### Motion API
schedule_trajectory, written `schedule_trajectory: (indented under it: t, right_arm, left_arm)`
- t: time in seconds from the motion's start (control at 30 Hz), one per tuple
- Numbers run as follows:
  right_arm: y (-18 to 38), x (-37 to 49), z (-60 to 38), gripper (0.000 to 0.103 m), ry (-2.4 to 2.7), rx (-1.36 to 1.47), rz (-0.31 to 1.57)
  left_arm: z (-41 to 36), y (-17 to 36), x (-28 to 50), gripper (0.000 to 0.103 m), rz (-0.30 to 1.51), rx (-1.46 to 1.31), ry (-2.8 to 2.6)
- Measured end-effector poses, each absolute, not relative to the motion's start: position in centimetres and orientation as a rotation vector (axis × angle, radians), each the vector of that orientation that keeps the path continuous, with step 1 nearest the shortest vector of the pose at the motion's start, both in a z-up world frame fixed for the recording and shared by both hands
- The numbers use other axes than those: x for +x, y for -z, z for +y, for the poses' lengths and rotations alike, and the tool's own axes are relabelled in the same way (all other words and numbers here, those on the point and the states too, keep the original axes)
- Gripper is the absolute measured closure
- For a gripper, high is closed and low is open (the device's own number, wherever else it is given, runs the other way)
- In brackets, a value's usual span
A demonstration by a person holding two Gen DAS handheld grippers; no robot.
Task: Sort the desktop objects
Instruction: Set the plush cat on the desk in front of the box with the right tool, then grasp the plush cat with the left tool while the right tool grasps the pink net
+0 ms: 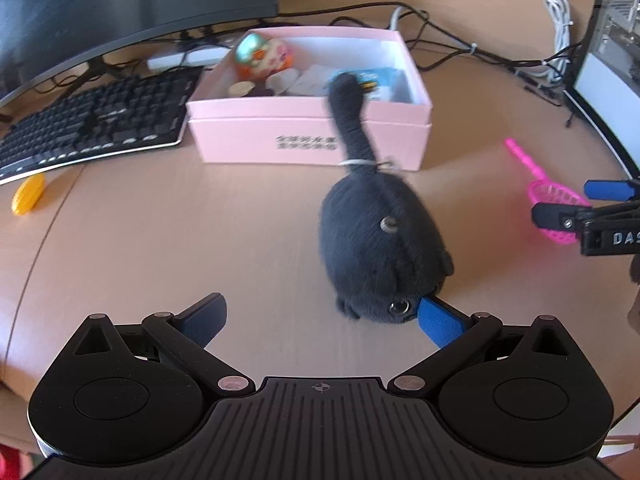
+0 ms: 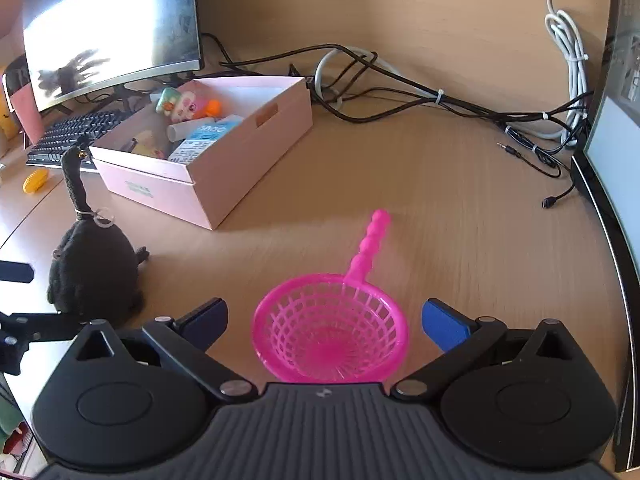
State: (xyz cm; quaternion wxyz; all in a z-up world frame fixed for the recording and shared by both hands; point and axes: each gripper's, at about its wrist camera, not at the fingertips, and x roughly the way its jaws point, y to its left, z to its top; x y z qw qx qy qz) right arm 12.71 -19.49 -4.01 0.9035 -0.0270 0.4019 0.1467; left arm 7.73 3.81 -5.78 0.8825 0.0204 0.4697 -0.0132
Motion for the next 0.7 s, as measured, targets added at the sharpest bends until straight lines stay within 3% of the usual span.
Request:
schedule_trajectory:
  t: [0.53, 0.6, 0.63, 0.7]
  right_arm:
    - [5.0, 13.7, -19.4, 0.001, -0.316, -0.068, 0.860]
    - [5.0, 13.7, -19.5, 0.008, -0.315, -0.071, 0.860]
    - [5.0, 13.8, -19.5, 0.016, -0.316, -0.074, 0.866]
    - [5.2, 13.9, -19.6, 0.020, -0.312, -0.075, 0.880]
  left_arm:
    - [5.5, 4.2, 6.7, 0.000, 0.949, 0.039, -0.014]
    - [5.4, 4.1, 6.6, 0.000, 0.941, 0.038, -0.001]
    - [5.3, 4.0, 6.6, 0.000, 0.938, 0.036, 0.007]
    - [5.3, 3.9, 6.6, 0.000, 0.928, 0.026, 0.034]
